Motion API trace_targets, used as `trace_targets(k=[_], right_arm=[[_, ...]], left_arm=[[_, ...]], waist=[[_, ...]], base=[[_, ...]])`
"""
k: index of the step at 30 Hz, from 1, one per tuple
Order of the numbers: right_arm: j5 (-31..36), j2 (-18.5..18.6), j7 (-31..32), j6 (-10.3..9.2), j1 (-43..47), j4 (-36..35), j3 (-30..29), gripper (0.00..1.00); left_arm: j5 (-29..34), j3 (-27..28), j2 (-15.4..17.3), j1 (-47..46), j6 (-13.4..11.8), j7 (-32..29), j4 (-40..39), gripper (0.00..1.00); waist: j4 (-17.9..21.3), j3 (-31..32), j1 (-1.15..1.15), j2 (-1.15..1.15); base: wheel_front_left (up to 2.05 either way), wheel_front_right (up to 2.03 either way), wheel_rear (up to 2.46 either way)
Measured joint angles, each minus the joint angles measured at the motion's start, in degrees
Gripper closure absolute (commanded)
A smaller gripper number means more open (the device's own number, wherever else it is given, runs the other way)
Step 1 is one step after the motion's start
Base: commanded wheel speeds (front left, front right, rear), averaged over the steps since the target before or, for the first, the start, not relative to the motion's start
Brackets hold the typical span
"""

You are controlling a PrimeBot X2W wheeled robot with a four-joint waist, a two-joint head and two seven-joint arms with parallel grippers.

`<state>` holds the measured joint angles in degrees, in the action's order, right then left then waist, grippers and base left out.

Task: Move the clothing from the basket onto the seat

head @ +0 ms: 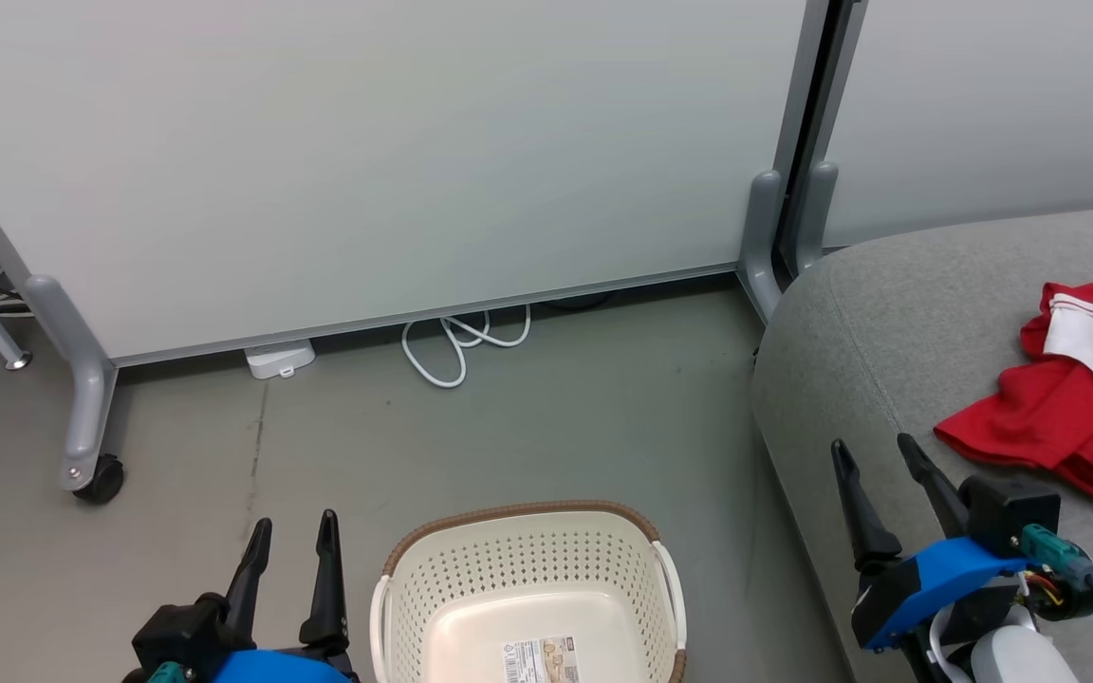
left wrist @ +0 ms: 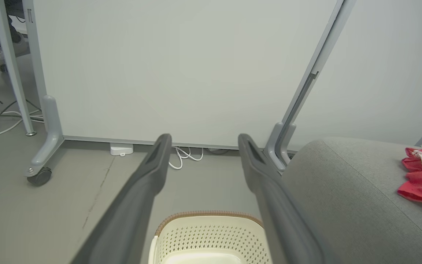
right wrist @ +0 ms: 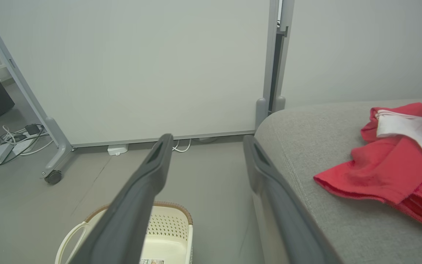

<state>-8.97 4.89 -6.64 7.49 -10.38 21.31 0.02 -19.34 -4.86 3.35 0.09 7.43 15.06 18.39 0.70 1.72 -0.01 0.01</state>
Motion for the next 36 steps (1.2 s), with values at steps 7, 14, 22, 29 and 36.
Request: trace_targets(k=[7, 14, 22, 29, 36], right_arm=[[0.38, -1.1, 0.99, 0.0, 2.54, -2.92, 0.42, 0.0], [0.43, -1.51, 1.55, 0.0, 3.16, -4.17, 0.67, 0.0], [0.15, -1.69, 1.64, 0.0, 3.37, -4.36, 0.91, 0.0], [0.09, -1.76, 1.79, 0.0, 3.38, -4.38, 0.9, 0.0], [-0.22, -1.85, 2.05, 0.0, 4.32, -2.41, 0.94, 1.0]], left_arm=[[-0.08, 0.89, 0.01, 0.91, 0.0, 0.01, 0.34, 0.0], [-0.27, 1.2, -0.01, 0.99, 0.0, 0.0, 1.18, 0.0], [-0.26, 1.19, -0.01, 0.99, 0.0, 0.0, 1.57, 0.0], [-0.26, 1.14, 0.01, 0.98, 0.0, 0.0, 1.87, 0.0], [-0.34, 0.81, -0.15, 1.75, 0.0, -0.27, 3.9, 1.0]], waist=[[-1.06, 0.29, 0.01, 0.0], [-1.12, 0.01, 0.01, -0.01], [-0.8, -0.5, 0.02, -0.01], [-0.71, -0.75, 0.02, -0.01], [-0.74, -0.84, 0.02, 0.0]], base=[[0.0, 0.0, 0.0], [0.0, 0.0, 0.0], [0.0, 0.0, 0.0], [0.0, 0.0, 0.0], [0.0, 0.0, 0.0]])
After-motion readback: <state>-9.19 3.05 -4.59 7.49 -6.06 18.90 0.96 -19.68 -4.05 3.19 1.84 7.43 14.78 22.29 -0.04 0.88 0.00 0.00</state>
